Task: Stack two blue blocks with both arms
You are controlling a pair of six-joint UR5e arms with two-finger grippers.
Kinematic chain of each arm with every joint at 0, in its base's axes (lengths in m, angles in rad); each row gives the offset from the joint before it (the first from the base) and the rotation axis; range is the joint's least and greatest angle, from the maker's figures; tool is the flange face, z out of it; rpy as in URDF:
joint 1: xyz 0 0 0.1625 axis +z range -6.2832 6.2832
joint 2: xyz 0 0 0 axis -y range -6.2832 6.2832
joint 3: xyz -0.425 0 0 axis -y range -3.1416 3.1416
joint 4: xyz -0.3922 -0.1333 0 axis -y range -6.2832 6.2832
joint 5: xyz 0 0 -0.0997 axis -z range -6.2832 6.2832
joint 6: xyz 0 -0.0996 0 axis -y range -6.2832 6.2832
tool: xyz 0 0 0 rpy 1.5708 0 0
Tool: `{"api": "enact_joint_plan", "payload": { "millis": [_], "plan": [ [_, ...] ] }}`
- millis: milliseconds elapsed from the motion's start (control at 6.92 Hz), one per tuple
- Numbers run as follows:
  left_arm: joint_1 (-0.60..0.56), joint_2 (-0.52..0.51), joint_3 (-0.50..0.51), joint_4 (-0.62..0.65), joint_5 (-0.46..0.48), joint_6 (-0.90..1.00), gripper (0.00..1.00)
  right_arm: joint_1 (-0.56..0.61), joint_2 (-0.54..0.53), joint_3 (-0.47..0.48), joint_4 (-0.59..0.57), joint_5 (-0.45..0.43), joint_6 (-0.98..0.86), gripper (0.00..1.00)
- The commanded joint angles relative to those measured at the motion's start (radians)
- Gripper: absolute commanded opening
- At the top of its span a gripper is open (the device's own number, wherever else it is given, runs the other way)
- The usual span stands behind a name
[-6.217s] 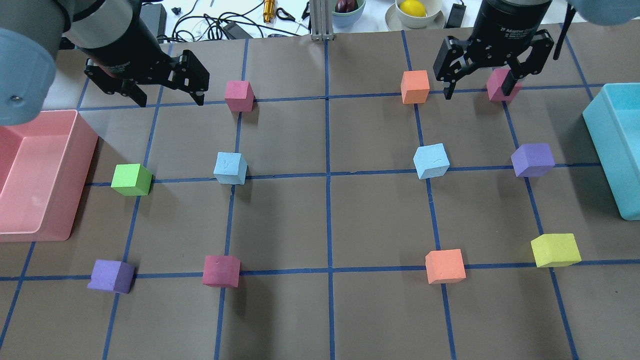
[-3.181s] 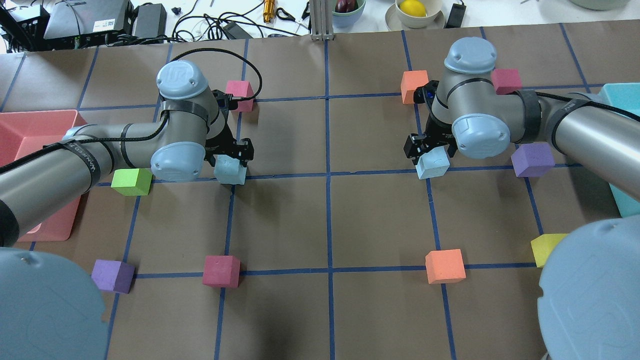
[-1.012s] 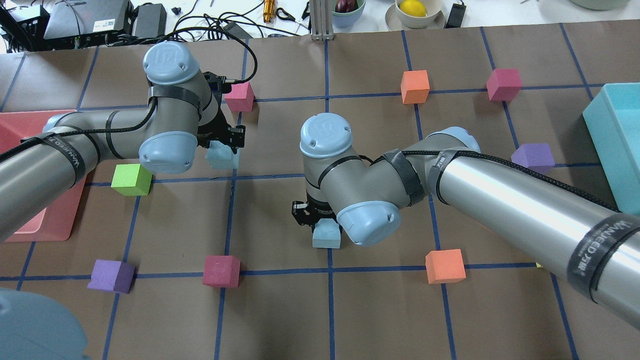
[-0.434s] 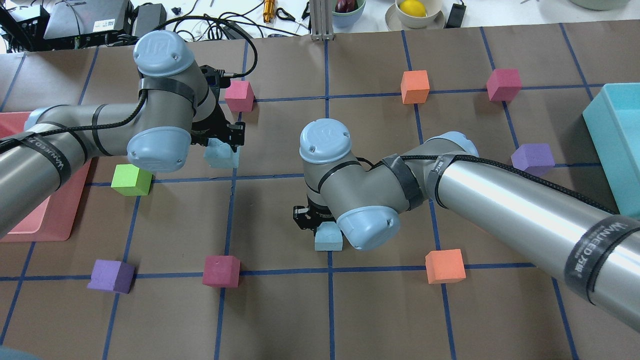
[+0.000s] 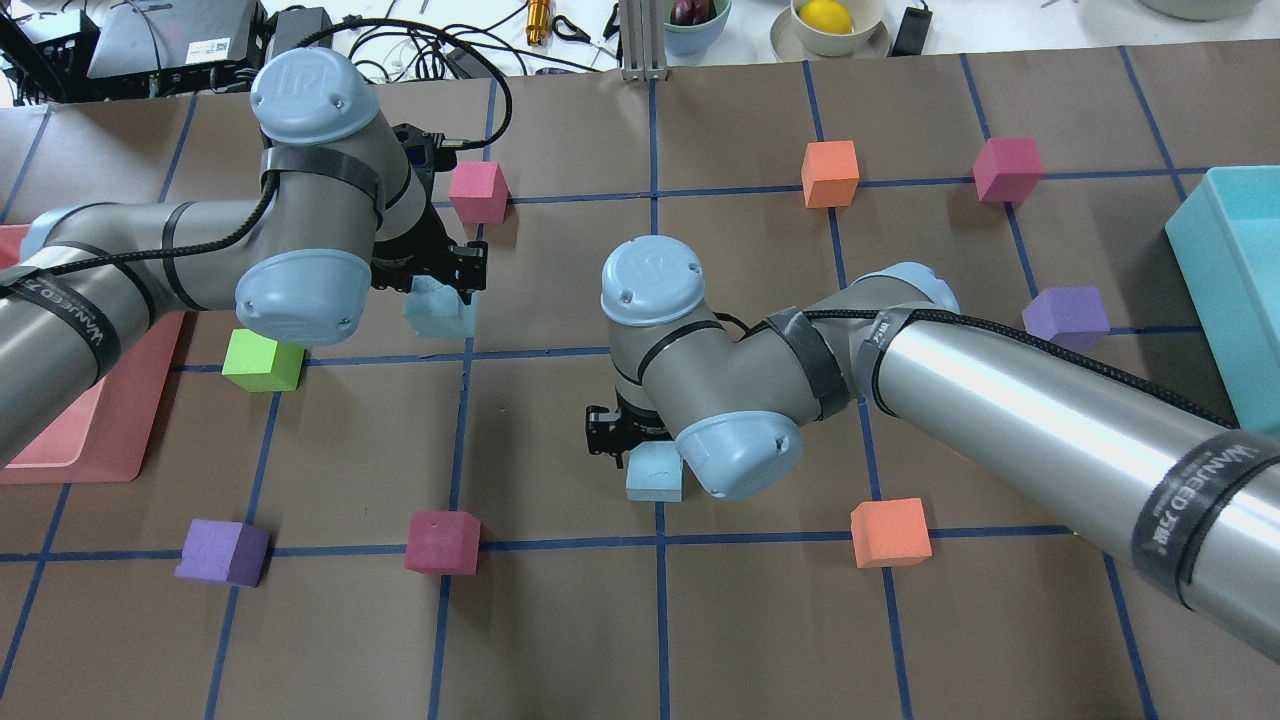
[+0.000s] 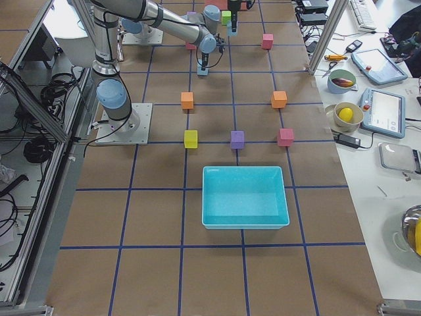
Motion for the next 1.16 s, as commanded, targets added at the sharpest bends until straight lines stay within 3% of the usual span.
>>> {"api": "enact_joint_plan", "payload": {
  "millis": [0, 145, 578, 723, 1012],
  "plan": [
    [-0.016, 0.03, -0.001, -0.027, -0.001, -0.008, 0.28, -0.017, -0.003, -0.012, 0.0, -0.001, -0.002, 1.0],
    [-0.043, 0.046, -0.002, -0.047, 0.001, -0.033, 0.27, -0.04, -0.035, -0.024, 0.005, -0.002, -0.022, 1.0],
    [-0.143, 0.049, -0.004, -0.054, 0.004, -0.185, 0.27, -0.301, -0.175, -0.058, 0.097, -0.002, -0.199, 1.0],
    [-0.199, 0.037, -0.001, -0.051, -0.001, -0.246, 0.27, -0.357, -0.192, -0.111, 0.191, -0.022, -0.264, 1.0],
    [-0.322, 0.011, -0.004, -0.038, -0.005, -0.414, 0.27, -0.419, -0.201, -0.31, 0.403, -0.036, -0.31, 1.0]
  ]
}}
